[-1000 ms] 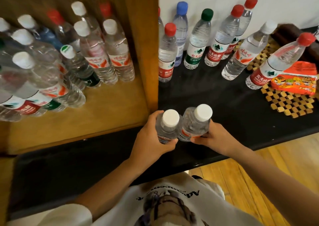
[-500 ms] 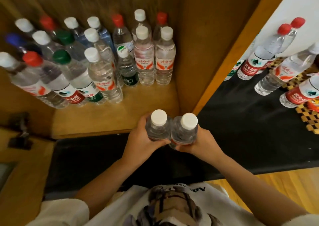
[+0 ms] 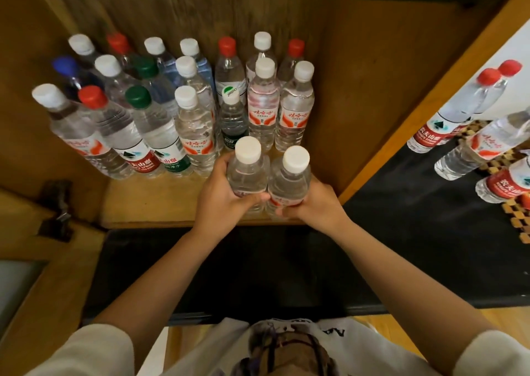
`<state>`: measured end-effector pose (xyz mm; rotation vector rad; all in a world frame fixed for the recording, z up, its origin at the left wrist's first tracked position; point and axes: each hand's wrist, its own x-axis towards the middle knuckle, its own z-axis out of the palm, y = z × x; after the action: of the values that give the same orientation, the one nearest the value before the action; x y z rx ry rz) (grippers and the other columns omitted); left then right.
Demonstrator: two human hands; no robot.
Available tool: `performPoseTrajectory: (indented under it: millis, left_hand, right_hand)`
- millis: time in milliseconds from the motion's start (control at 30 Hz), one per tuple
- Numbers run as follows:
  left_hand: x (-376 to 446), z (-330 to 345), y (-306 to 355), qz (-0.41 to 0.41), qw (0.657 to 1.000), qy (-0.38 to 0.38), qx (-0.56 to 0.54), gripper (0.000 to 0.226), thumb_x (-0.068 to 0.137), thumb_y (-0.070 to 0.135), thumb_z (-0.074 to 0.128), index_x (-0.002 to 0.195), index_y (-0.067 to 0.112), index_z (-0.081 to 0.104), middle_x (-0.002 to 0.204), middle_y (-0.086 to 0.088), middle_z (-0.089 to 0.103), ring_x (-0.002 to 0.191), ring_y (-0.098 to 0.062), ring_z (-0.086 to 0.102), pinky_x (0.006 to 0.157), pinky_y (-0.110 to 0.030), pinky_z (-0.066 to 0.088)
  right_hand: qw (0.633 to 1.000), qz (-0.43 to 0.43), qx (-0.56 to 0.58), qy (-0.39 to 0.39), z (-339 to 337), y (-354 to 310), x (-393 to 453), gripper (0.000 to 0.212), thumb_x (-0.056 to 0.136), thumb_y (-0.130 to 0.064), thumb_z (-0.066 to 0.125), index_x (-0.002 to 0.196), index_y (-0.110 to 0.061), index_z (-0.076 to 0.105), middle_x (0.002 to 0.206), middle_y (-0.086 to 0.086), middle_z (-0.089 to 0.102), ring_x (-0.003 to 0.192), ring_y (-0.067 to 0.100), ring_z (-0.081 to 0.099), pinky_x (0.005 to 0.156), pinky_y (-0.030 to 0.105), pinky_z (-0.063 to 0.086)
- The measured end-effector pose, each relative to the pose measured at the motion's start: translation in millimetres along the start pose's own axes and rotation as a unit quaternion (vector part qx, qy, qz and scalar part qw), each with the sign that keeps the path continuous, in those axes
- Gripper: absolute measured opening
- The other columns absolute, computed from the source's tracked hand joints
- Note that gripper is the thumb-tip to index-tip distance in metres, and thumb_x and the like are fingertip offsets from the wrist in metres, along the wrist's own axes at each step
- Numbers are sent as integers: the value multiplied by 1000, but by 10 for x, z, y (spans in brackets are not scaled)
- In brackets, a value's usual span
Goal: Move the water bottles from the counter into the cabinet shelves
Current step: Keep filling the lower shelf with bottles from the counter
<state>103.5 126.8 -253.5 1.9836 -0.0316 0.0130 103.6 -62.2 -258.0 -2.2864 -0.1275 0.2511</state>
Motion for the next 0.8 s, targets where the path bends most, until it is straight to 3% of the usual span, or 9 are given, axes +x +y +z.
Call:
performPoseTrajectory:
  millis: [67,133,367,467,533,600,733,800]
  left_hand:
    - [81,0,-31,3,1000,7,-4,92,54,34,87,131,20,37,123,5,58,115,-16,56,97,-47,46]
    - [150,5,-53,3,1000,10,-9,94,55,29,87,133,17,36,125,1,59,116,-18,56,98,-48,45]
    - [254,-6,-144,-3,999,8,-46,92,58,21,86,133,17,32,116,15,56,117,-16,55,99,-38,44]
    - [241,-10,-141,5,998,4,-65,92,55,30,85,131,20,34,119,12,57,114,-10,56,98,-36,46]
    - [211,-13,-134,3,997,2,-82,90,53,37,81,130,27,35,118,20,56,112,0,55,97,-26,45]
    - [164,-15,-146,-11,995,-15,-103,83,59,36,79,129,33,34,120,23,53,113,9,51,96,-18,43]
    - [-39,-50,-251,-94,990,-39,-99,68,77,31,69,132,35,31,125,29,43,115,20,39,91,-3,35]
    - [-156,-57,-318,-237,958,-27,-161,66,85,26,63,141,25,29,140,8,42,129,-7,40,101,-22,39]
  right_hand:
    - [1000,13,25,-5,12,-26,82,68,62,-26,83,121,-22,51,112,-14,59,100,1,52,68,-3,36]
    - [998,29,44,-15,27,-40,156,64,60,-24,84,116,-25,53,104,-18,57,96,0,52,64,-1,36]
    - [992,62,105,-22,121,-9,290,73,61,-21,84,125,-18,48,122,-2,61,112,12,56,88,21,40]
    - [988,74,137,-22,143,29,258,73,63,-22,83,126,-23,45,120,-10,59,112,8,54,86,16,40]
    - [984,77,157,-18,171,41,208,74,66,-24,81,129,-25,42,115,-18,53,108,2,50,79,6,36]
    - [978,86,189,-3,224,56,135,75,70,-26,78,134,-25,38,117,-19,49,110,0,46,80,6,34]
    - [938,139,315,35,385,103,-61,77,77,-31,70,142,-29,29,134,-13,45,122,7,44,99,30,42]
    - [912,170,373,33,462,94,-140,77,80,-29,67,143,-35,24,135,-10,44,118,10,48,89,31,50]
